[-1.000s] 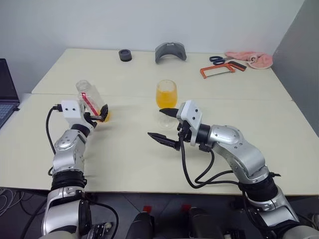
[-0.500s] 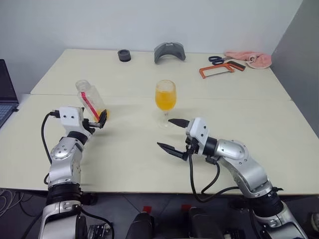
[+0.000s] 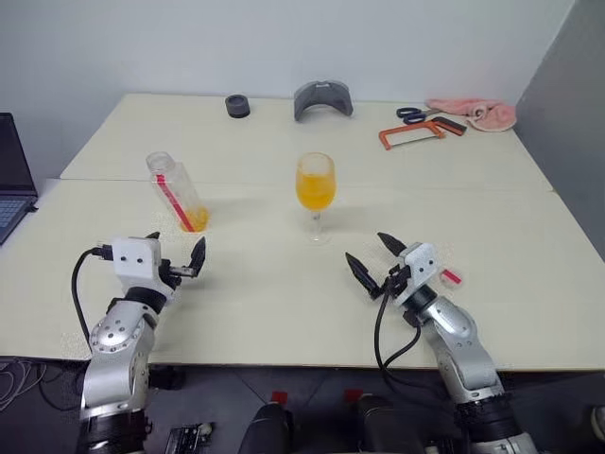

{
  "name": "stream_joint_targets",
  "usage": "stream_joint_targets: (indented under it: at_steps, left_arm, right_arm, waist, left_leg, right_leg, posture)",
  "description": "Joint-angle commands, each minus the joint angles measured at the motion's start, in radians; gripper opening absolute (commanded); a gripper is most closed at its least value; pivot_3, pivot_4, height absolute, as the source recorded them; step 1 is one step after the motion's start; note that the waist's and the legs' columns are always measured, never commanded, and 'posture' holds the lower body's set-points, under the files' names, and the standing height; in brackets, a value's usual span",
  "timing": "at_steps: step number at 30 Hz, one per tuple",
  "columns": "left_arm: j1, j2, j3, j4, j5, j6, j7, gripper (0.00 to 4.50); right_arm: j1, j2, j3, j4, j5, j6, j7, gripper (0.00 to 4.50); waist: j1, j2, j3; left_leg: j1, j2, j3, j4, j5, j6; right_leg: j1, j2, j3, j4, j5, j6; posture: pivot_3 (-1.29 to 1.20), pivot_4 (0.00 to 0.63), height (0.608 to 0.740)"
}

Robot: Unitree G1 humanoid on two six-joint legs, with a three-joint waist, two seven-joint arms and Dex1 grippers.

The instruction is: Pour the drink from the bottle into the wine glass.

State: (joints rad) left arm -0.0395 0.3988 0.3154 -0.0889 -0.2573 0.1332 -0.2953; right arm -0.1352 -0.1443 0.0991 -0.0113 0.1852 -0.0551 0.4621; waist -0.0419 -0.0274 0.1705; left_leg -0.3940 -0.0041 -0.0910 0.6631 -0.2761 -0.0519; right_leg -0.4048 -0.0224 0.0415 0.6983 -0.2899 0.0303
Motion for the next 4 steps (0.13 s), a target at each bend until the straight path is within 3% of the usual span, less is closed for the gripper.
stream_joint_targets:
  at_steps: [1, 4]
  left_arm:
    - [0.016, -0.006, 0.013, -0.076, -0.009, 0.024, 0.02, 4.49]
    - [0.031, -0.026, 0.011, -0.097, -0.013, 0.013, 0.025, 4.49]
  right_arm:
    - [-0.006, 0.012, -0.01, 0.005, 0.002, -0.047, -0.007, 4.5]
    - [-0.014, 0.014, -0.008, 0.038, -0.009, -0.068, -0.006, 4.5]
  waist:
    - [0.001, 0.0, 0.0]
    - [0.003, 0.0, 0.0]
  left_leg:
    - [0.0, 0.0, 0.0, 0.0, 0.0, 0.0]
    - [0.001, 0.0, 0.001, 0.0, 0.0, 0.0]
  right_leg:
    - [0.0, 0.0, 0.0, 0.0, 0.0, 0.0]
    - [0.001, 0.001, 0.0, 0.0, 0.0, 0.0]
  posture:
    - [0.0, 0.15, 0.74]
    - [0.0, 0.15, 0.74]
